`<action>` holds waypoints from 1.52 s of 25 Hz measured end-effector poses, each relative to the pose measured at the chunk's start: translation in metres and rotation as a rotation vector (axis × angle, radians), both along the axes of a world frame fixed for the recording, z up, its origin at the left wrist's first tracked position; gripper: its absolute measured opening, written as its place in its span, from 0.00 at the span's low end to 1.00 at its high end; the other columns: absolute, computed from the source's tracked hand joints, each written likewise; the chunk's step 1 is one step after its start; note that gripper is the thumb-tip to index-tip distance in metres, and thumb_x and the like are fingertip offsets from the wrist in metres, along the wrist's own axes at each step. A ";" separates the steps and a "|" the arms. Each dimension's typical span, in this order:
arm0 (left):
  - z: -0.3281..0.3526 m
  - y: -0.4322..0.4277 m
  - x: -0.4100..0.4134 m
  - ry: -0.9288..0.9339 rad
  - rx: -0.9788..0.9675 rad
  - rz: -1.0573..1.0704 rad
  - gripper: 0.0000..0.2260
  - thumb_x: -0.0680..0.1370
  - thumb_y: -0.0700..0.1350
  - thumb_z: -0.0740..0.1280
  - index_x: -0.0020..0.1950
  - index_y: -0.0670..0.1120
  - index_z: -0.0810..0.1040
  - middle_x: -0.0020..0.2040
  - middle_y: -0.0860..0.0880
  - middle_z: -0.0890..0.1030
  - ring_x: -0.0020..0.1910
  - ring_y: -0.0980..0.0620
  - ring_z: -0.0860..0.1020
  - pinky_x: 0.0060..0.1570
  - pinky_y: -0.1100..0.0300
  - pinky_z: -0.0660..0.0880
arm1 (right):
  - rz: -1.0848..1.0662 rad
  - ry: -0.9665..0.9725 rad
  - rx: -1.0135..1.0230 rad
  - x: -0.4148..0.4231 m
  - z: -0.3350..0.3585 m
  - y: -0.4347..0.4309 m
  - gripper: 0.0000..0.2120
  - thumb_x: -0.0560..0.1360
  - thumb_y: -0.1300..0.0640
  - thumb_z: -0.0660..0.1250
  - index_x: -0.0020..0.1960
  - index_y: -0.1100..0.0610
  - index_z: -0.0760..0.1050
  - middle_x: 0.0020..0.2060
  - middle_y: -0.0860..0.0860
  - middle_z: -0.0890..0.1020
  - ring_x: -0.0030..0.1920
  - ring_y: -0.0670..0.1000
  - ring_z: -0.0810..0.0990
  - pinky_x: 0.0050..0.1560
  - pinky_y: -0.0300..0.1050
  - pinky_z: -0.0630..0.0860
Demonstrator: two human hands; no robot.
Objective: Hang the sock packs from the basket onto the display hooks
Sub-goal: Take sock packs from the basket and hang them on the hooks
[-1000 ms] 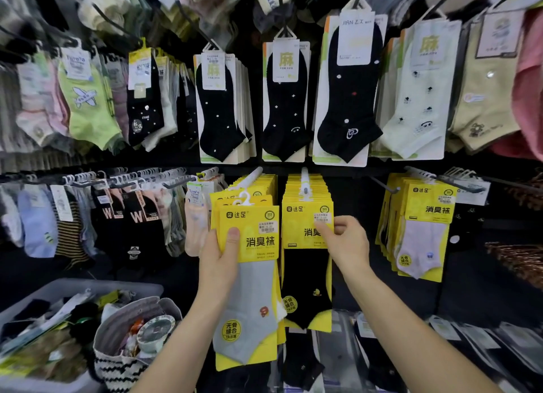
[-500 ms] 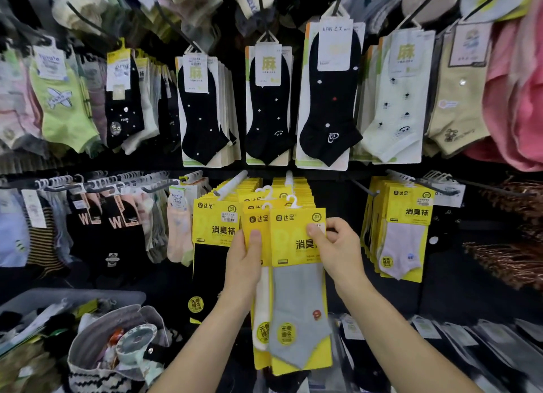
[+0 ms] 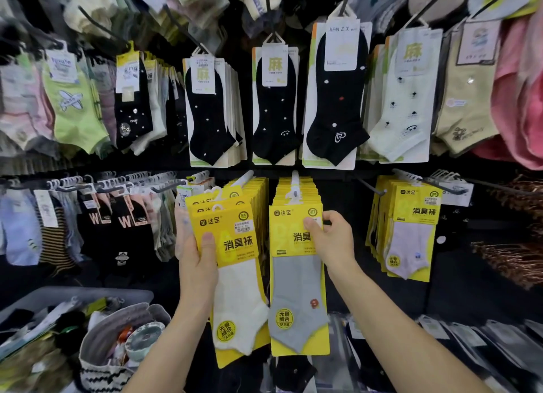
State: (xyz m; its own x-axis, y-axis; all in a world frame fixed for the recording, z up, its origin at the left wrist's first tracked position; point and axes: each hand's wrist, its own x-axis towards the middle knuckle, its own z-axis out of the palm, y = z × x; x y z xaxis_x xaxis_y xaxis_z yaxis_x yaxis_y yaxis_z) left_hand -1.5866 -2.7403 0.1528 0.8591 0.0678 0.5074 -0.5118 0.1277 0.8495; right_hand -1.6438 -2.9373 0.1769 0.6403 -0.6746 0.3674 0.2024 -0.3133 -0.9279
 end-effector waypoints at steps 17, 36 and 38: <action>0.003 0.009 0.008 -0.031 0.079 -0.061 0.17 0.81 0.49 0.55 0.67 0.42 0.69 0.64 0.45 0.75 0.56 0.50 0.78 0.48 0.62 0.79 | 0.029 -0.082 0.007 -0.005 0.003 -0.005 0.05 0.75 0.55 0.68 0.43 0.49 0.72 0.37 0.48 0.84 0.40 0.47 0.84 0.42 0.49 0.81; 0.007 -0.053 -0.037 0.060 0.006 -0.282 0.03 0.78 0.50 0.63 0.49 0.54 0.75 0.49 0.55 0.81 0.48 0.57 0.81 0.46 0.60 0.78 | 0.091 -0.042 -0.086 -0.024 0.010 0.010 0.10 0.72 0.51 0.71 0.41 0.55 0.72 0.38 0.57 0.83 0.41 0.56 0.81 0.45 0.53 0.78; 0.006 -0.053 -0.038 0.058 0.064 -0.273 0.03 0.77 0.48 0.65 0.49 0.56 0.73 0.49 0.57 0.80 0.47 0.62 0.79 0.44 0.65 0.77 | 0.081 -0.018 -0.058 -0.028 0.008 0.005 0.10 0.72 0.51 0.70 0.43 0.56 0.73 0.39 0.56 0.83 0.43 0.57 0.82 0.48 0.56 0.79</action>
